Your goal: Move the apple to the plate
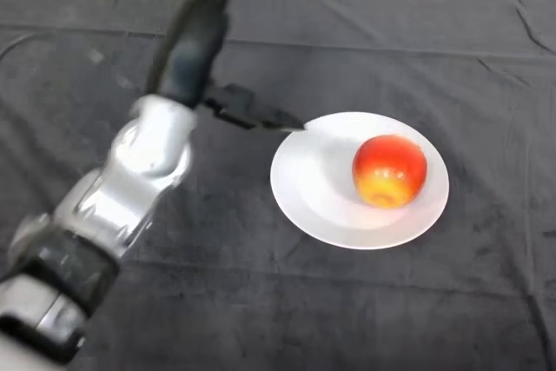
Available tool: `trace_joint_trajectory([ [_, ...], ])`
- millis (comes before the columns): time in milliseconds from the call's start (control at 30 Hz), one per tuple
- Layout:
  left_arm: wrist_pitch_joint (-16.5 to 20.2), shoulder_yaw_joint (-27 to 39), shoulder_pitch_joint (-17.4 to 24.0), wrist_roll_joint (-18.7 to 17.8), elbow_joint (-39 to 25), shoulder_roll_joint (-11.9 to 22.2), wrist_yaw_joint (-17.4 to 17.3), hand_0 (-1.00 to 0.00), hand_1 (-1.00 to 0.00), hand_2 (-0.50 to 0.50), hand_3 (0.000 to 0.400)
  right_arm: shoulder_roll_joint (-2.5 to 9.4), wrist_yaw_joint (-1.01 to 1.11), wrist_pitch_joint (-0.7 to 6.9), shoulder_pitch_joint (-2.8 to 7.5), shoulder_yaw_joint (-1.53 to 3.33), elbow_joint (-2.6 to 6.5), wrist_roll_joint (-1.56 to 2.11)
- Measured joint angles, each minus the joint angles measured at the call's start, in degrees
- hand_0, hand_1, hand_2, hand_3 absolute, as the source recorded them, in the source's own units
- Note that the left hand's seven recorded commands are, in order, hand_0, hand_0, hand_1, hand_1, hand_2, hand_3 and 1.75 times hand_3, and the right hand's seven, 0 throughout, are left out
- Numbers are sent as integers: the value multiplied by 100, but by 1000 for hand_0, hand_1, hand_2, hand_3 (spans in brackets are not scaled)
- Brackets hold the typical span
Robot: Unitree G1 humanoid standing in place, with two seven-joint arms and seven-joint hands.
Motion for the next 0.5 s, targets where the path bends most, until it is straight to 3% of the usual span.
trace_joint_trajectory([
  [267, -150, 946, 1276, -110, -1479, 56, 546, 0, 0, 0, 0, 1, -3, 0, 0, 4, 0, -1],
  [500, -560, 1801, 2008, -389, -1802, 71, 684, 0, 0, 0, 0, 0, -6, 0, 2, 4, -3, -1],
])
